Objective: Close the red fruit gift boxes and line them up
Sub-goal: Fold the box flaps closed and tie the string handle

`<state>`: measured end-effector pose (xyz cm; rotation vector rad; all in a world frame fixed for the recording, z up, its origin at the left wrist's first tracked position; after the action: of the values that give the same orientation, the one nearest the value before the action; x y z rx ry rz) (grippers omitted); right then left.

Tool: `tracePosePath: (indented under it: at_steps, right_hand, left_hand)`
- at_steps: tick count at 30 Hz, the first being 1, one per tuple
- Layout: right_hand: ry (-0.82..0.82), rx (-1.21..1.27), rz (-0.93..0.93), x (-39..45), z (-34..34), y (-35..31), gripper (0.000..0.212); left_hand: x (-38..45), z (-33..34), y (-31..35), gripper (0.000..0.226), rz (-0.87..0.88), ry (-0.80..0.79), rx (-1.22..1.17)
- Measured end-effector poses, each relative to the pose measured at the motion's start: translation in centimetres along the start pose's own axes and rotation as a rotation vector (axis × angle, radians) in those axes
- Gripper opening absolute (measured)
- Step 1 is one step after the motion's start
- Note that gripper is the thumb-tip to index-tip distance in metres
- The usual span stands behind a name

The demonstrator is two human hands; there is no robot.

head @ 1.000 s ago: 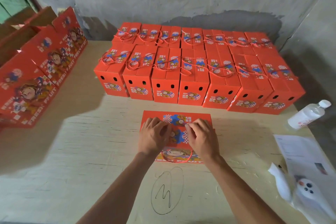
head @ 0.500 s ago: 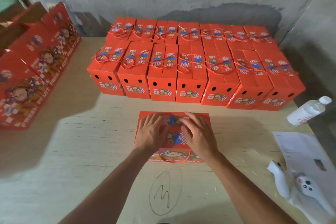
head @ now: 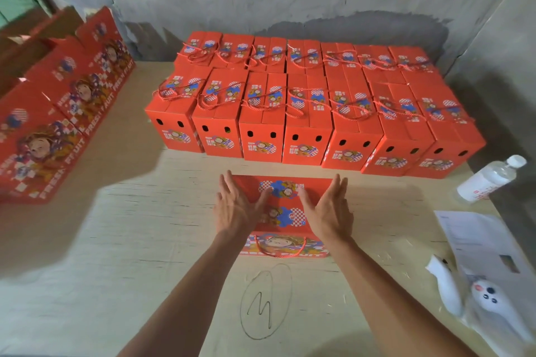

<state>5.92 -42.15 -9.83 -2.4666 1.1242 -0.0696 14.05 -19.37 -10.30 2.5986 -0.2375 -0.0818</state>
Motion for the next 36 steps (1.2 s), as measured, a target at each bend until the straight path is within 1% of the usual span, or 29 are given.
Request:
tracePosePath:
  at_steps: [1,2,5,8,11,13,16,19,20,21,22,23,25,26,27,28,29,30,31,32,34,36]
  right_hand:
    - [-0.047,0.03,0.055,0.3,0.0,0.5,0.109]
    - [-0.101,0.065,0.096,0.7,0.0,1.0,0.109]
    - [-0.253,0.161,0.172,1.6,0.2,2.3,0.092]
    - [-0.358,0.205,0.083,2.0,0.9,2.9,0.086]
    - [-0.419,0.206,0.007,2.2,0.9,2.7,0.096]
    - [-0.39,0.213,-0.021,2.4,1.0,2.4,0.098]
    - [-0.278,0.298,-0.091,2.0,0.5,1.7,0.087]
    - [-0.23,0.313,-0.022,1.4,1.0,1.4,0.074]
    - [-0.213,0.317,0.013,1.2,1.1,1.3,0.072]
    - [-0.199,0.326,0.041,1.0,1.0,1.3,0.072]
    - [-0.194,0.337,0.065,0.8,0.8,1.3,0.073]
    - [-0.197,0.345,0.089,0.6,0.6,1.3,0.074]
    - [-0.209,0.304,0.119,0.0,0.3,1.4,0.079]
    - [-0.215,0.263,0.12,-0.5,0.2,1.3,0.08]
    - [-0.215,0.225,0.11,-1.2,0.3,1.1,0.079]
    - [-0.207,0.192,0.089,-2.0,0.4,0.7,0.078]
    - [-0.196,0.157,0.06,-3.0,0.6,0.2,0.077]
    - [-0.199,0.121,0.023,-4.0,1.0,-0.2,0.079]
    - [-0.233,0.087,-0.024,-5.0,1.7,-0.8,0.081]
    - [-0.301,0.065,-0.072,-6.0,2.6,-1.5,0.085]
    - [-0.476,0.055,-0.132,-8.0,4.4,-3.1,0.089]
    - [-0.614,0.11,-0.174,-9.8,6.0,-5.3,0.083]
  left_hand:
    - [0.0,-0.2,-0.6,0.128,-0.043,-0.009,-0.049]
    - [-0.1,-0.4,-1.4,0.128,-0.081,-0.017,-0.088]
    - [-0.4,-0.4,-3.4,0.117,-0.144,-0.053,-0.189]
    - [-0.5,-0.1,-4.4,0.104,-0.139,-0.05,-0.353]
    - [0.1,-0.3,-4.6,0.093,-0.09,-0.044,-0.484]
    - [0.6,-0.4,-4.9,0.082,-0.071,-0.055,-0.518]
    - [2.0,-0.9,-5.1,0.068,-0.044,-0.063,-0.492]
    - [3.9,-1.0,-4.7,0.057,-0.005,-0.088,-0.526]
    - [4.5,-1.2,-4.6,0.052,-0.005,-0.06,-0.551]
    - [5.0,-1.5,-4.7,0.047,-0.026,0.004,-0.574]
    - [5.1,-2.0,-5.1,0.043,-0.068,0.102,-0.578]
    - [4.9,-2.7,-5.6,0.046,-0.119,0.219,-0.566]
    - [3.4,-3.4,-6.5,0.065,-0.23,0.412,-0.565]
    - [2.2,-3.3,-6.7,0.075,-0.291,0.459,-0.638]
    - [1.1,-2.8,-6.5,0.076,-0.327,0.472,-0.744]
    - [0.2,-2.2,-6.1,0.065,-0.328,0.47,-0.861]
    - [-0.5,-1.7,-5.8,0.047,-0.3,0.446,-0.939]
    - [-1.0,-1.5,-5.7,0.033,-0.271,0.42,-0.962]
    - [-1.4,-1.5,-6.0,0.024,-0.25,0.394,-0.951]
    - [-1.7,-1.7,-6.6,0.02,-0.258,0.368,-0.953]
    - [-2.1,-2.5,-8.6,0.023,-0.321,0.3,-0.977]
    - [-2.2,-3.7,-10.4,0.023,-0.323,0.21,-0.966]
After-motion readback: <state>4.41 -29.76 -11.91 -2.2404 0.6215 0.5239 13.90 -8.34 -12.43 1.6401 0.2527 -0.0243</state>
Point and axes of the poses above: each hand's wrist, its own x-axis towards the middle knuckle, its own z-axis out of the palm, y = z × x, the point moved 7 cm from there along x, towards the middle knuckle, and after that the axes turned 11 degrees about z, right-handed, at the moved point
